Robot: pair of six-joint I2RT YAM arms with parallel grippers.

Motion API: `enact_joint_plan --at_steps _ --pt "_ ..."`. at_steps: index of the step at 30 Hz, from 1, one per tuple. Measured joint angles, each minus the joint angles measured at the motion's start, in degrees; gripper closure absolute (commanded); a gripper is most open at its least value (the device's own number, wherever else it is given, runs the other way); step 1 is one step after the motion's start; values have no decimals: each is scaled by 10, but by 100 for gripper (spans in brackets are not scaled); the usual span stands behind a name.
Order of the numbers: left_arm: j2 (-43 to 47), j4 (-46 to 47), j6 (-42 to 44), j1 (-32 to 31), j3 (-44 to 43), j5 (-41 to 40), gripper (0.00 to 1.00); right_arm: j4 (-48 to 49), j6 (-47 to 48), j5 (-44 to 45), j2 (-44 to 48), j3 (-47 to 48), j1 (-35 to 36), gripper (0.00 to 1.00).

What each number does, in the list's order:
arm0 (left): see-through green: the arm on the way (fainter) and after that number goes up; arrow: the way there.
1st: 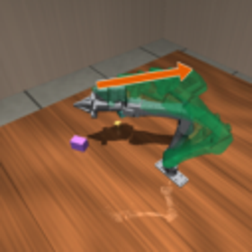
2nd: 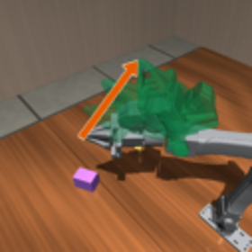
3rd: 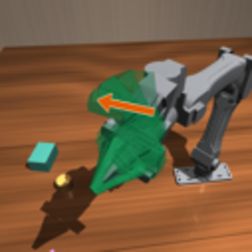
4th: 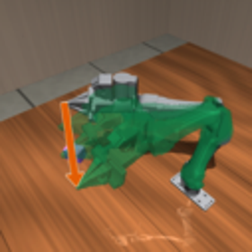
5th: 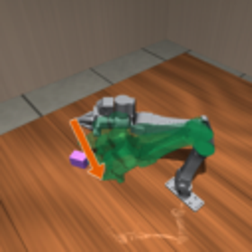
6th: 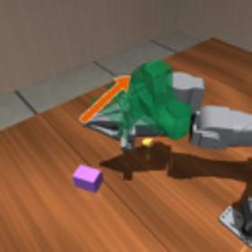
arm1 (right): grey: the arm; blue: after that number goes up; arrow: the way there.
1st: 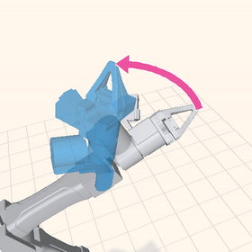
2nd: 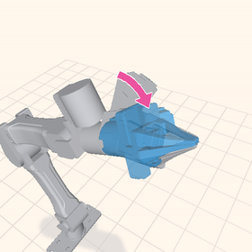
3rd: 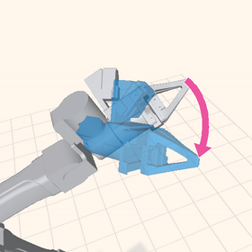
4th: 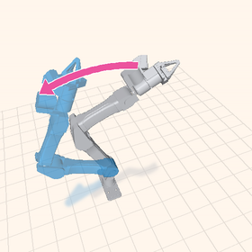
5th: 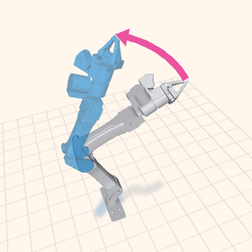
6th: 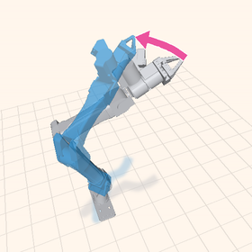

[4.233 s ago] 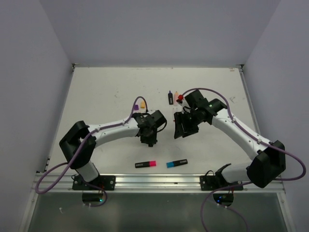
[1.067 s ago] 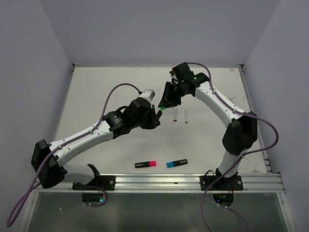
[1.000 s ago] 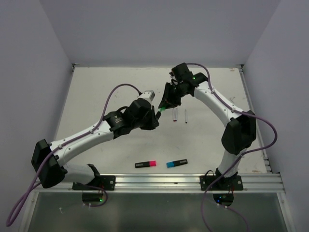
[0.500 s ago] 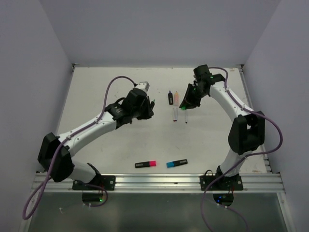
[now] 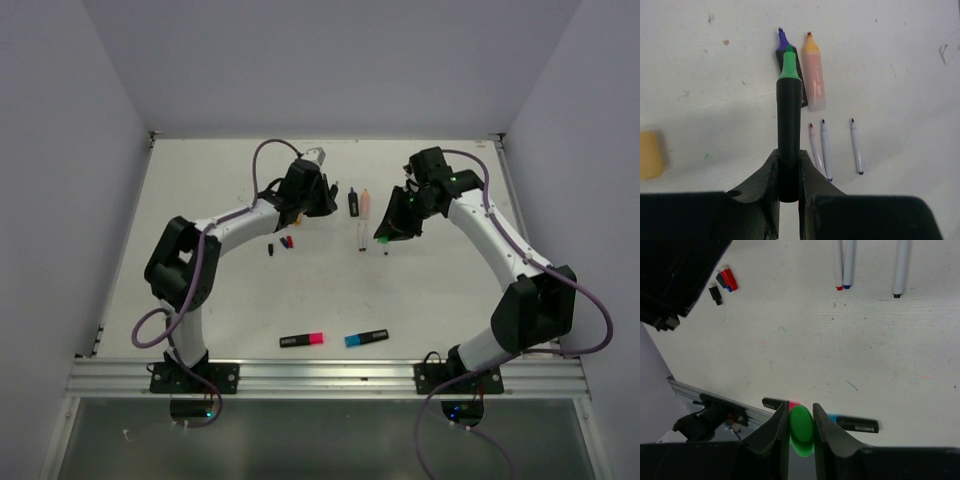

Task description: Open the pen caps

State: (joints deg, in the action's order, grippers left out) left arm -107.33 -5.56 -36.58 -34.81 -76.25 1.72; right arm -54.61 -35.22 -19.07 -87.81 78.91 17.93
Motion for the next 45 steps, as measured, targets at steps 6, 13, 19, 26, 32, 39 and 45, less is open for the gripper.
enact_joint_plan --at_steps 6,13,19,26,32,39,45 --pt "-94 50 -8 10 -77 10 100 -17 6 -15 0 0 0 100" --pt "-162 80 -33 9 -114 23 100 -21 10 -15 0 -5 -1 100" --pt "-184 85 -45 9 -121 24 100 -21 14 -14 1 -13 -7 100" --pt "-195 97 -61 9 -122 24 100 -24 14 -14 2 -24 -8 100" --pt "-212 106 -73 9 -124 23 100 -25 14 -14 10 -25 -9 100" --pt "-226 106 -85 9 -124 23 88 -25 14 -14 11 -27 -11 100" --pt "-227 112 -101 9 -124 21 56 -25 14 -14 13 -34 -11 100"
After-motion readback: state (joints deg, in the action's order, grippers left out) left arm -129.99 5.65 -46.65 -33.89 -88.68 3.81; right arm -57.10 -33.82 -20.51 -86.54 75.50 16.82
